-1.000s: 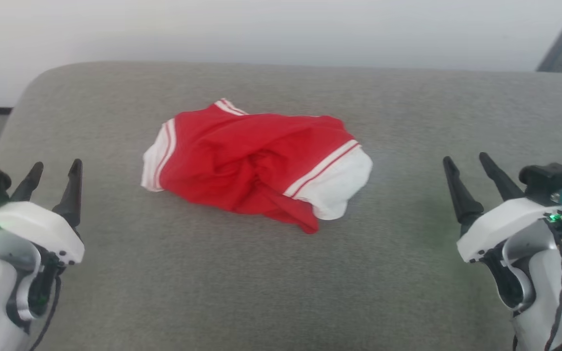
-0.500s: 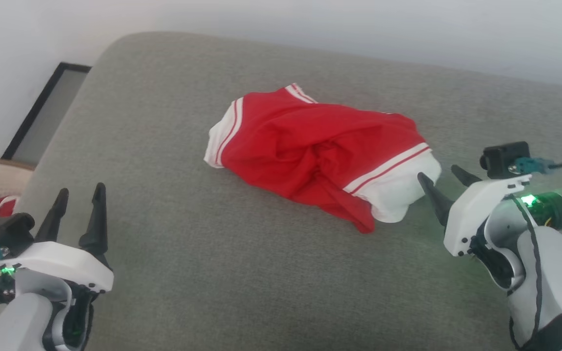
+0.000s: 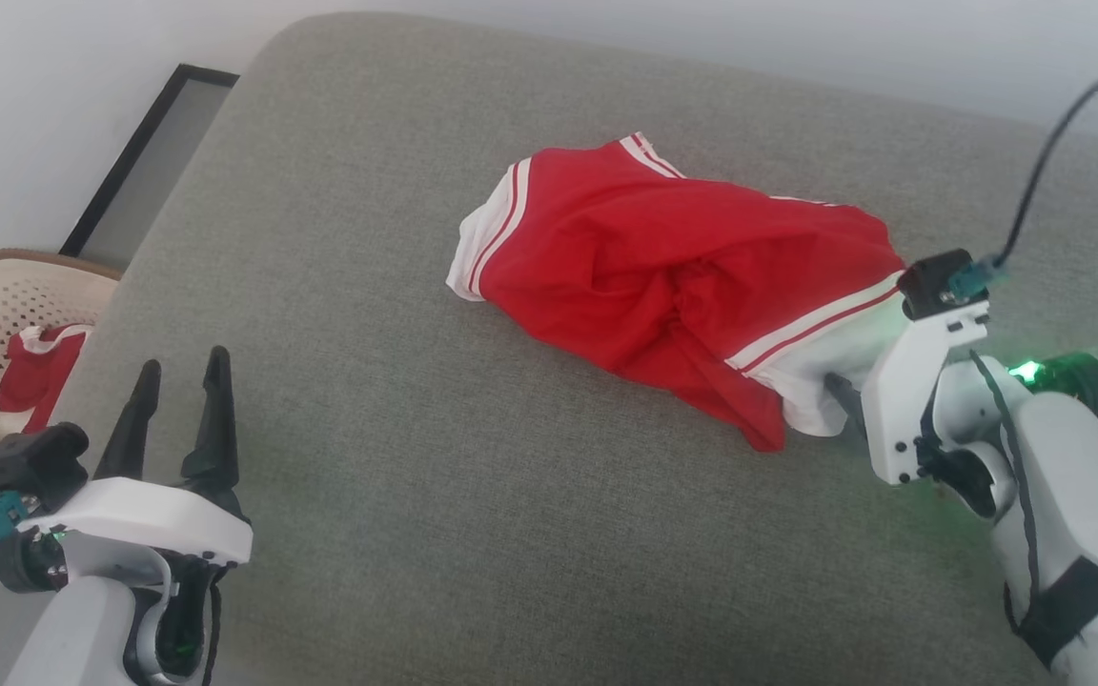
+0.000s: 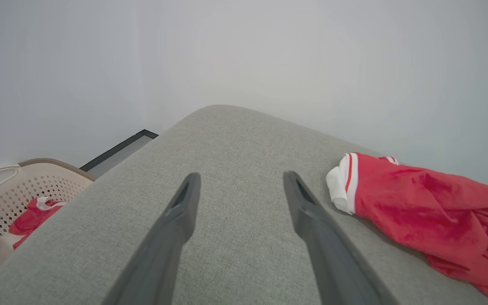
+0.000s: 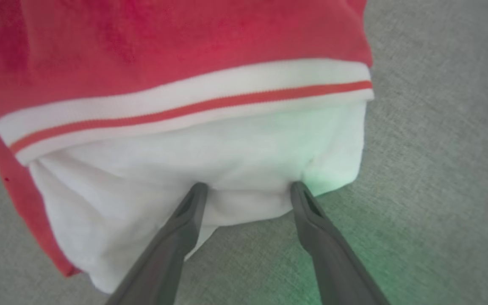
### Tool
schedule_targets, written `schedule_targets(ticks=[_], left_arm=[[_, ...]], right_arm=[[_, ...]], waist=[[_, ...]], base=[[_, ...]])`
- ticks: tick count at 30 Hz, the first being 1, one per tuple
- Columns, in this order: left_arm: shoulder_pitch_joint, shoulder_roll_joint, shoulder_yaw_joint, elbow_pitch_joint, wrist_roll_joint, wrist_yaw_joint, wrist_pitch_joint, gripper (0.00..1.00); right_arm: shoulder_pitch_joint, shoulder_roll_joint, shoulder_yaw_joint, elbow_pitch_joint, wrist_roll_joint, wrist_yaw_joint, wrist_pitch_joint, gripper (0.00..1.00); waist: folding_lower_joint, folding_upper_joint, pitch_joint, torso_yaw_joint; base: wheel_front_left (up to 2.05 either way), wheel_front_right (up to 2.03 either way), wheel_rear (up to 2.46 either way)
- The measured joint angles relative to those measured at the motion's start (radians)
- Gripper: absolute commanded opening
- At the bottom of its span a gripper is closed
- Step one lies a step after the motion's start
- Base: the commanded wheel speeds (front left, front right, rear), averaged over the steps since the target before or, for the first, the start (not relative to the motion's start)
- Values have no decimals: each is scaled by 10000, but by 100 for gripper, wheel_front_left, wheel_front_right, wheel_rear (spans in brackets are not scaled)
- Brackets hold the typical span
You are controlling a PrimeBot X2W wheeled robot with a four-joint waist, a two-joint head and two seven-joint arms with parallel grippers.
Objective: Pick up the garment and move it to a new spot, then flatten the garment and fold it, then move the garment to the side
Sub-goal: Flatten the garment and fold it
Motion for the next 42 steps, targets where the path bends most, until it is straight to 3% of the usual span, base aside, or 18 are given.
schedule_targets(ticks=[5,6,7,16,26,30,33,39,40,41,42], left_arm=[[-9,-405,453,278,357,-412,0,100],[-19,-474,522,336,414,-489,0,100],[-26,-537,602,395,466,-554,0,100],[-30,-857,1457,698,859,-1057,0,100],[202,-851,2236,652,1246,-1285,0,100],[216,-884,2299,619,1350,-1354,0,100],[205,-911,2309,633,1429,-1396,0,100],[147,-945,2297,717,1534,-1440,0,100],[141,-951,2290,782,1597,-1482,0,100],[141,-951,2290,782,1597,-1482,0,100],[137,-945,2276,846,1607,-1484,0,100]], right_arm=[[-562,63,470,548,-224,-2,612,100],[-655,58,591,637,-290,-2,700,34],[-743,48,713,694,-295,0,788,0],[-859,-341,945,439,347,13,947,0],[-164,-2050,247,-1315,882,8,1668,0],[310,-3258,-17,-2199,1298,4,2412,0],[618,-3745,-303,-2468,1513,4,2656,0],[1132,-3697,-673,-2322,1578,4,2589,0],[1214,-3432,-782,-2008,1588,4,2497,0],[1214,-3432,-782,-2008,1588,4,2497,11],[1275,-3219,-777,-1751,1505,4,2318,96]], waist=[[-1,0,130,95],[0,0,143,105],[0,0,154,108],[0,-1,58,-156],[0,0,-101,-894],[-1,0,-72,-1122],[0,0,-10,-1161],[0,0,26,-1160],[0,0,0,-1160],[0,0,0,-1160],[0,-1,-50,-1158]], base=[[0,0,0],[0,0,0],[0,0,0],[0,0,0],[0,0,0],[0,0,0],[0,0,0],[0,0,0],[0,0,0],[0,0,0],[0,0,0]])
